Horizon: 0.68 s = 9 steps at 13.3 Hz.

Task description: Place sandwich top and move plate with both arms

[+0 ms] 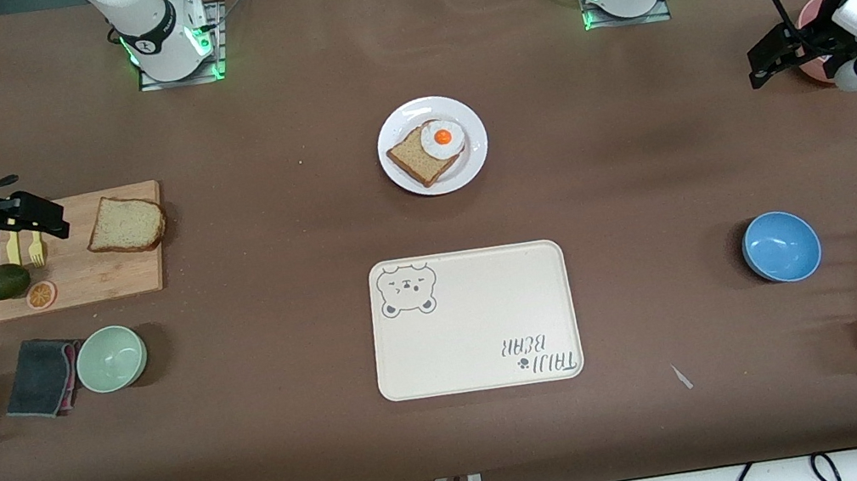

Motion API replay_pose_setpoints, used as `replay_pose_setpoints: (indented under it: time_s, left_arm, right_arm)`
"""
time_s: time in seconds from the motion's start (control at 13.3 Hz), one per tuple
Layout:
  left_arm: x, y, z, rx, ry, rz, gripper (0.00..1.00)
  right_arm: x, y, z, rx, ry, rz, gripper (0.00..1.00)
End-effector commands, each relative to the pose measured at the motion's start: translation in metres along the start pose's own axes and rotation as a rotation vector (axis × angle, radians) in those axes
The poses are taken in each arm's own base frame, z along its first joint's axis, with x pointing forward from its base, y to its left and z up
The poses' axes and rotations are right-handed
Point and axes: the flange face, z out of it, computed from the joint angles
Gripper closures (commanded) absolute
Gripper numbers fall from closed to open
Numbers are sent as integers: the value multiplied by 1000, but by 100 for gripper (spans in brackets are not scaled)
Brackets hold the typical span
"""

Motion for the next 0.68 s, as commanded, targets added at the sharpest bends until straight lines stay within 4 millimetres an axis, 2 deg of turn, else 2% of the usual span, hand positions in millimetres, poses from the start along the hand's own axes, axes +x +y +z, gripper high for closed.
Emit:
replay_pose_setpoints:
  time_s: [0.0,0.38,0.6]
  left_arm:
    - [-1,2,-6,-21,-4,-4,0]
    - [-1,2,-6,-21,-5,-4,0]
    - [-1,2,-6,-21,-4,-4,0]
  right_arm:
    - [-9,2,-6,-21,16,12,0]
    - [-16,-1,4,-24,19,9,0]
    - [-18,2,1,-16,24,10,0]
